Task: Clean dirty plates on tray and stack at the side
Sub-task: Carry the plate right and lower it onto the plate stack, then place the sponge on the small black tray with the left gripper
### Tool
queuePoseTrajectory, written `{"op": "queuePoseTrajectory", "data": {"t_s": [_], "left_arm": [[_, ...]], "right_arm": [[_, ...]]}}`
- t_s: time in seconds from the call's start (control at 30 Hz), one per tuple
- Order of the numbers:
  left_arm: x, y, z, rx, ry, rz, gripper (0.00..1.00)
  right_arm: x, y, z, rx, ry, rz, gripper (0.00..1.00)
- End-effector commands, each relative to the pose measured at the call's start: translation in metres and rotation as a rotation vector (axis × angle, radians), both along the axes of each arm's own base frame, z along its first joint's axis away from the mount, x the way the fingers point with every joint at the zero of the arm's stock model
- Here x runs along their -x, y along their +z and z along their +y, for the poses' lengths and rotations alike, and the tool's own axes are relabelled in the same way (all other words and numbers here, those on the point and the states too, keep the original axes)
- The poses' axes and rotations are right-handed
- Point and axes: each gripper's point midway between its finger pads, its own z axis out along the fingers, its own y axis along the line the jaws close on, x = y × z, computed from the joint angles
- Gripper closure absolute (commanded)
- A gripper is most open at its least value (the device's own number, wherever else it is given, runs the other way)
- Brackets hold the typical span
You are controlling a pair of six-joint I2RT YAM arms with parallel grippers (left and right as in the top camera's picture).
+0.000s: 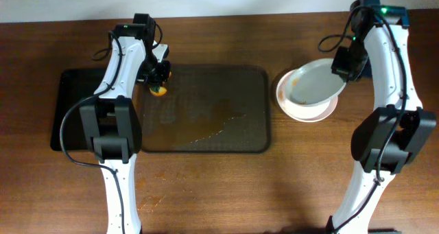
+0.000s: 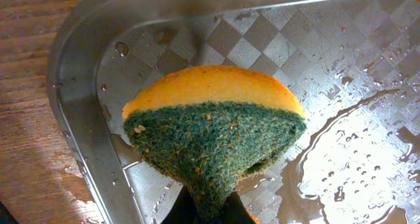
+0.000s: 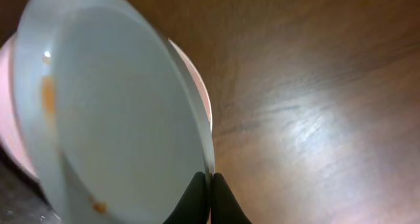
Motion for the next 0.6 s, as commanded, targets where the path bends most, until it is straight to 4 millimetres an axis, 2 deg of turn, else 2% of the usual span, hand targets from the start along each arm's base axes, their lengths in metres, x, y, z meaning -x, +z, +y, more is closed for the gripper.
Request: {"op": "queuePoseTrajectory", "data": {"t_s": [0.0, 0.03, 0.1, 0.17, 0.3, 0.4, 0.47, 0.5, 0.53, 0.57], "left_arm": [[-0.001, -0.001, 0.0, 0.015, 0.015, 0.0, 0.98], [-0.001, -0.001, 0.0, 0.015, 0.015, 0.0, 0.98], [-0.001, -0.001, 0.0, 0.015, 0.015, 0.001, 0.98], [-0.001, -0.001, 0.0, 0.015, 0.015, 0.001, 0.98], [-0.001, -0.001, 0.001, 0.015, 0.019, 0.001, 0.99], [-0.001, -0.001, 0.0, 0.015, 0.019, 0.001, 0.99], [0.0, 0.0, 0.002, 0.006, 0.027, 0.004, 0.99], [0.001, 0.003, 0.008, -0.023, 0.053, 0.006, 0.99], [0.003, 0.009, 0.023, -0.088, 0.125, 0.006, 0.99], [0.01, 0.027, 0.049, -0.17, 0.223, -0.002, 0.99]], "right_arm": [[0.013, -0.024, 0.012, -0.066, 0.007, 0.04, 0.95], [0.015, -0.034, 0.016, -0.084, 0.007, 0.049, 0.89], [0.018, -0.039, 0.016, -0.085, 0.008, 0.06, 0.69], [0.014, -0.038, 0.02, -0.095, 0.034, 0.046, 0.61], [-0.005, -0.033, 0.064, -0.263, 0.166, -0.034, 0.58], [-0.016, -0.022, 0.119, -0.356, 0.293, -0.083, 0.57], [-0.016, -0.022, 0.143, -0.357, 0.349, -0.084, 0.57], [-0.015, -0.022, 0.153, -0.357, 0.37, -0.084, 0.57], [-0.015, -0.022, 0.163, -0.358, 0.394, -0.084, 0.57], [-0.014, -0.021, 0.174, -0.358, 0.42, -0.087, 0.51]]}}
